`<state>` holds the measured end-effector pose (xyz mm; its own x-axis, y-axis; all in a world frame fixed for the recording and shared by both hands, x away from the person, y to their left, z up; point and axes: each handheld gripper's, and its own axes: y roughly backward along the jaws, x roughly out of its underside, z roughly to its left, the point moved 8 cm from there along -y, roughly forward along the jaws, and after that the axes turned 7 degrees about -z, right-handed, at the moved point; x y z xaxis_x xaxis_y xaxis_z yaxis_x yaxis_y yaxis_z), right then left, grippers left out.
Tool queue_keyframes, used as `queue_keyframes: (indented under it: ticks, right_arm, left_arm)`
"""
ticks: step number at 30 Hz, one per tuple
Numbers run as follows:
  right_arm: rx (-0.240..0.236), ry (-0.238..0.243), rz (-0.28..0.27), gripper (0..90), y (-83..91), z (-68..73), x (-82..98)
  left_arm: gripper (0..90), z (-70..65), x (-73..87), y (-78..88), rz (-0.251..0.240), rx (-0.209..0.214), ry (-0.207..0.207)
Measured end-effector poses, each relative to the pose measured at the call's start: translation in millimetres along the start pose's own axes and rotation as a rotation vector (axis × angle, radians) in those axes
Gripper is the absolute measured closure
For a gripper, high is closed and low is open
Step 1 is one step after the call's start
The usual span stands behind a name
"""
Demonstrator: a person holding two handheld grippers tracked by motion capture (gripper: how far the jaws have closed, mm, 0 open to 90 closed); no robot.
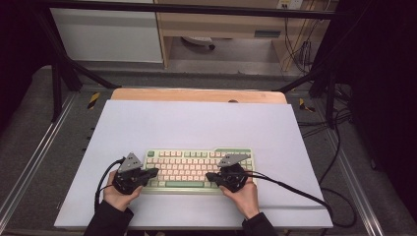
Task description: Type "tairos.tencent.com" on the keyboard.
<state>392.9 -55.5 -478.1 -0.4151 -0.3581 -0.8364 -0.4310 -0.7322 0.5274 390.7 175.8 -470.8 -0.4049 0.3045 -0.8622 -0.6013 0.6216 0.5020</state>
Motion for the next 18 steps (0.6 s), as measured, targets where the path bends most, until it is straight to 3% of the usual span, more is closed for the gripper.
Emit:
queue_keyframes:
  ticks: [18]
  right_arm:
    - [0.013,0.008,-0.029,90.0,14.8,-3.7,-8.9]
  left_arm:
    - [89.2,-3.6,-4.2,0.1,-0.007,0.005,-0.009]
